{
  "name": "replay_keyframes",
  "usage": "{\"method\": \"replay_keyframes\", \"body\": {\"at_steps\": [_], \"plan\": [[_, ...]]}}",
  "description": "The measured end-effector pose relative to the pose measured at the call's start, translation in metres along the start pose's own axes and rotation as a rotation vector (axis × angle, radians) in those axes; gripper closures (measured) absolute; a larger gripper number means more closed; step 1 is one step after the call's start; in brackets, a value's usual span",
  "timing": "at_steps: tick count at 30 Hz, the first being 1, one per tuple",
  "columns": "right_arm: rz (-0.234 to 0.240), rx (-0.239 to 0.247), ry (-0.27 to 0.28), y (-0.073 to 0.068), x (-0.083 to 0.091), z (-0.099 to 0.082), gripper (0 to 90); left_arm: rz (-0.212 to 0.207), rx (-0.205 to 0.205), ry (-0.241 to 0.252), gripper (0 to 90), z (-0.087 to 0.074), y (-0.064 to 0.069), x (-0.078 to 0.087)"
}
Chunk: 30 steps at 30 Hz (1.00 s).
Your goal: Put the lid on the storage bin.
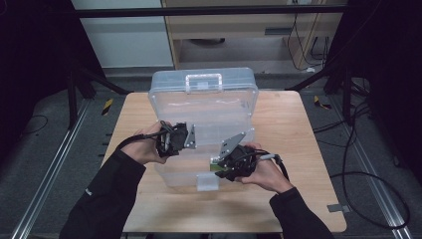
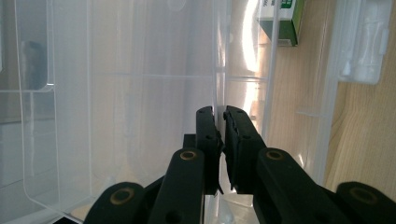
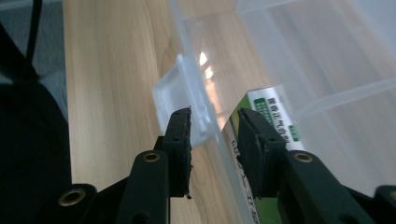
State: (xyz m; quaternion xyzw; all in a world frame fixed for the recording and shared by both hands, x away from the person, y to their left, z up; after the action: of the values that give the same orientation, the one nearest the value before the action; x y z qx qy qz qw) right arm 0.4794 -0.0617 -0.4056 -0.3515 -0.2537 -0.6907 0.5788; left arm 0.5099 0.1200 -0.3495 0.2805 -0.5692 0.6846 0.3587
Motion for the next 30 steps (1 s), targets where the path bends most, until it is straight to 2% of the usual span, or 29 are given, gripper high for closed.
{"method": "replay_keyframes", "body": {"at_steps": [4, 9, 14, 15, 16, 21, 24, 26, 30], "plan": [[-0.027, -0.055, 0.083, 0.001, 0.014, 0.0, 69.5, -0.002, 0.003, -0.001, 83.6, 0.0, 0.0, 0.0], [-0.074, -0.095, 0.15, 0.004, 0.028, -0.003, 74.7, -0.001, 0.008, -0.006, 83.4, 0.0, 0.001, 0.0], [-0.11, -0.142, 0.261, 0.006, 0.044, -0.003, 80.2, 0.0, 0.01, -0.008, 83.2, 0.0, 0.002, 0.0], [-0.127, -0.172, 0.315, 0.009, 0.051, -0.003, 80.8, 0.001, 0.011, -0.009, 83.2, 0.001, 0.002, 0.0], [-0.127, -0.172, 0.315, 0.009, 0.051, -0.003, 81.2, 0.001, 0.01, -0.01, 83.2, 0.001, 0.002, 0.0], [-0.178, -0.236, 0.423, 0.021, 0.065, -0.003, 83.4, 0.0, 0.013, -0.008, 83.1, 0.0, 0.003, 0.0], [-0.213, -0.269, 0.456, 0.029, 0.07, -0.006, 83.0, 0.0, 0.013, -0.009, 83.1, 0.001, 0.004, 0.0], [-0.252, -0.294, 0.488, 0.035, 0.073, -0.008, 83.1, 0.0, 0.015, -0.009, 83.0, 0.0, 0.004, 0.0], [-0.294, -0.346, 0.523, 0.048, 0.08, -0.013, 86.4, 0.001, 0.012, -0.009, 82.8, 0.0, 0.005, 0.0]]}}
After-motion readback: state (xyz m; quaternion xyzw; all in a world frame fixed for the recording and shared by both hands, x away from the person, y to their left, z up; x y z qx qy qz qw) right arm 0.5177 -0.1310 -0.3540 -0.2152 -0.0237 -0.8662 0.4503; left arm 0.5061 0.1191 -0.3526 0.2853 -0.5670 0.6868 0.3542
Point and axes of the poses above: each handheld gripper's, and its own axes: x roughly backward along the jaws, z roughly out of its top, y roughly to its right, the point moved 4 cm from there along -x, roughly forward along the jaws, and after that the axes turned 8 degrees about z, right-handed, at the moved point
